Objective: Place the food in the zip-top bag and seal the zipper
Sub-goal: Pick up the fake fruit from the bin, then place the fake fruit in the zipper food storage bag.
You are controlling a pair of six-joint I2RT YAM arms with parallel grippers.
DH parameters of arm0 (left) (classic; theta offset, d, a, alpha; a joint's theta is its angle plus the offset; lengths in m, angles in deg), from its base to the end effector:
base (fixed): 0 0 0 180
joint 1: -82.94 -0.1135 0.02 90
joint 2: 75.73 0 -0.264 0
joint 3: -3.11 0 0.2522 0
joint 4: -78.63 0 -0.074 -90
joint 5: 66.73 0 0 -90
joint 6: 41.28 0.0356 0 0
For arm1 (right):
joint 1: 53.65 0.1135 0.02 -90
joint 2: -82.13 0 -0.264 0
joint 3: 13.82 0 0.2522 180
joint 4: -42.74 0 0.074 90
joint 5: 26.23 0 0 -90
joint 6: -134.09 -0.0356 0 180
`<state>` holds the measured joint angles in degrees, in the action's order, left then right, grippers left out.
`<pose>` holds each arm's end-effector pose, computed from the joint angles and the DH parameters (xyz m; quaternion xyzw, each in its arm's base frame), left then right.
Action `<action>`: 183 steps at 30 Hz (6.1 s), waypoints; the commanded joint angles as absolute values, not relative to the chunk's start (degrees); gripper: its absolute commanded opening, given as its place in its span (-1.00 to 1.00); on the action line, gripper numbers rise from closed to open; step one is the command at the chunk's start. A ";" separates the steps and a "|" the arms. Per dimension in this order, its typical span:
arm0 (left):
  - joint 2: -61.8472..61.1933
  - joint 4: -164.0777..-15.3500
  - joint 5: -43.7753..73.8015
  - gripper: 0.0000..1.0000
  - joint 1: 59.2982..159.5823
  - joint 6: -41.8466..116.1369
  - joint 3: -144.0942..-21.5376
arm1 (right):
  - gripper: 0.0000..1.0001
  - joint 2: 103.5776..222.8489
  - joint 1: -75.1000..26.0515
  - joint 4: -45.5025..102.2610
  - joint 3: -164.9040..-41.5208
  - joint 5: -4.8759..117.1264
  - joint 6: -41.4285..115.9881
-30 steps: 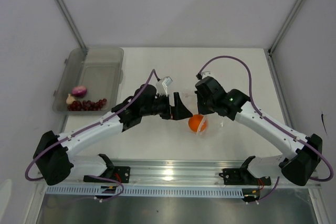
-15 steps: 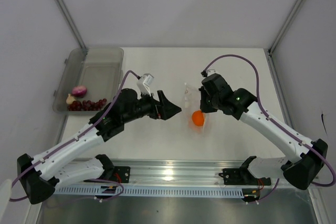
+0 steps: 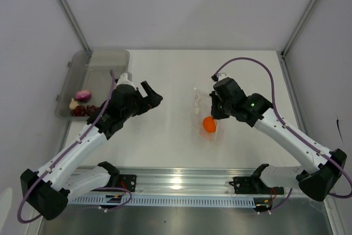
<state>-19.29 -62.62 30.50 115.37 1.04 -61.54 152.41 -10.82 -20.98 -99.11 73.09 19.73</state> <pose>0.1863 -0.1130 0.3140 -0.1460 0.8548 -0.2766 0.4141 0.1847 0.1634 0.3453 -0.1214 0.9252 0.1311 0.3348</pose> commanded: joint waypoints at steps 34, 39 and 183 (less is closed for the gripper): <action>8.11 -52.72 46.92 0.99 65.89 -21.94 -71.02 | -1.00 153.94 -11.11 -16.64 -96.66 72.64 27.31; 15.66 -46.57 45.25 0.99 64.14 -23.25 -77.17 | -1.00 153.68 -11.11 -16.99 -96.66 73.43 27.04; 5.03 -61.77 -9.07 -0.35 130.22 18.84 -87.81 | -1.00 155.87 -11.90 -18.84 -102.73 73.35 19.05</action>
<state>4.21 -63.38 -8.87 129.11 16.54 -83.42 156.72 -11.70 -20.15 -101.01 74.18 19.69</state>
